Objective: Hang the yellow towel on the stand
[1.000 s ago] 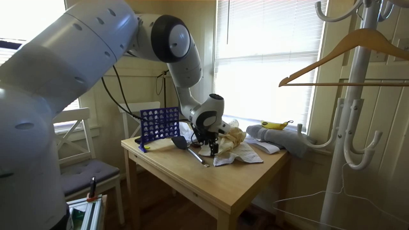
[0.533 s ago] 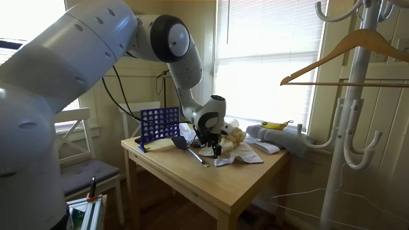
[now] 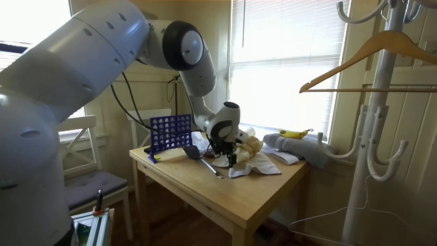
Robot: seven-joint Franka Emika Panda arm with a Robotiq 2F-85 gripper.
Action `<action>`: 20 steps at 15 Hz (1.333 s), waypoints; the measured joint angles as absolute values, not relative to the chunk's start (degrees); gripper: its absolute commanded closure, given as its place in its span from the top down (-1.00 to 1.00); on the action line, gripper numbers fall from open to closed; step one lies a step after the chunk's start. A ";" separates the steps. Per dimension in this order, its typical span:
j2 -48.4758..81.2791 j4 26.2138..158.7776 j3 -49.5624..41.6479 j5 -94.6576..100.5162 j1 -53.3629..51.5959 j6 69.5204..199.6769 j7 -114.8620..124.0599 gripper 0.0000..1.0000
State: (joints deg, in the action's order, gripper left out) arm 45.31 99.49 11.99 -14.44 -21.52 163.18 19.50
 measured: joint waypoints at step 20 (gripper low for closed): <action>48.95 94.88 18.05 -15.95 -16.94 153.98 17.72 1.00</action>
State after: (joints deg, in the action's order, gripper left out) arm 48.95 94.88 18.05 -15.95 -16.94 153.98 17.72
